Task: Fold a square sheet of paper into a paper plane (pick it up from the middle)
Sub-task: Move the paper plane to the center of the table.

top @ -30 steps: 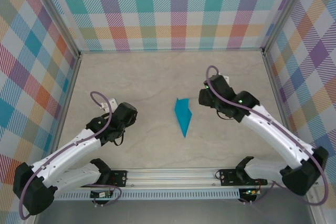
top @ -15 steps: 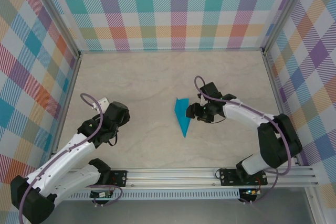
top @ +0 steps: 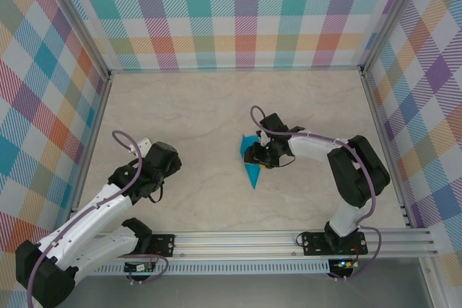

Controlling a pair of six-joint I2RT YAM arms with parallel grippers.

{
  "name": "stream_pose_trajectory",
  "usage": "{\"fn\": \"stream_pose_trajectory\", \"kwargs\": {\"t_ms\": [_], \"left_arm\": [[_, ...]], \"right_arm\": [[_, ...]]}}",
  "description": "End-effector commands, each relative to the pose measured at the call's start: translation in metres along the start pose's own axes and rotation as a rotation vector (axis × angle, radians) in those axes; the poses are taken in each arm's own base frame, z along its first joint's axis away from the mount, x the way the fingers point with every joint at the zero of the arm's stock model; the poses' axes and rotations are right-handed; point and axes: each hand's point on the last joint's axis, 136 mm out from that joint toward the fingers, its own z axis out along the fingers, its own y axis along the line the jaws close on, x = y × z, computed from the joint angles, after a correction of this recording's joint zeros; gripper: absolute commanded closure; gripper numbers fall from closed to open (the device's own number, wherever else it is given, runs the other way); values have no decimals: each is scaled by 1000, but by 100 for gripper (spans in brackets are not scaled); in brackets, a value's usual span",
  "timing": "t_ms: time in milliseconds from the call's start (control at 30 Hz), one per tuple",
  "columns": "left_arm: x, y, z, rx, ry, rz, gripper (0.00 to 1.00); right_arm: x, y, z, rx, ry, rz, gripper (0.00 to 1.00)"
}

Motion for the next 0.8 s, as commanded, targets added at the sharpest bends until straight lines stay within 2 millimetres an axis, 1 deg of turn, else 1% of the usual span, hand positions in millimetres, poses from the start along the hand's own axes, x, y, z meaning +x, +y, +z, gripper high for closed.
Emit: {"fn": "stream_pose_trajectory", "kwargs": {"t_ms": [0, 33, 133, 200, 267, 333, 367, 467, 567, 700, 767], "left_arm": [[-2, 4, 2, -17, -4, -21, 16], [-2, 4, 2, -16, -3, -24, 16], [-1, 4, 3, -13, 0, -27, 16], [-1, 4, 3, -14, -2, -29, 16], [-1, 4, 3, -14, -2, -27, 16], [-2, 4, 3, -17, -2, -30, 15], [-1, 5, 2, -18, -1, -33, 16], [1, 7, 3, -22, 6, -38, 15], [3, 7, 4, -24, 11, -50, 15], [4, 9, 4, -26, 17, -55, 15], [5, 10, 4, -26, 15, -60, 15]], "right_arm": [[-2, 5, 9, 3, 13, -28, 53], [-1, 3, 12, 22, 20, -30, 53], [1, 2, 17, 72, 30, -63, 60], [0, 4, 17, 115, 27, -87, 69], [-2, 3, 17, 170, 27, -100, 82], [-6, 2, 13, 237, 15, -115, 91], [-9, 1, 10, 270, 5, -119, 92], [-19, -9, 2, 413, -24, -120, 94], [-25, -14, 2, 503, -6, -118, 94], [-26, -14, 11, 546, 24, -132, 91], [-26, -16, 15, 561, 33, -128, 86]]}}
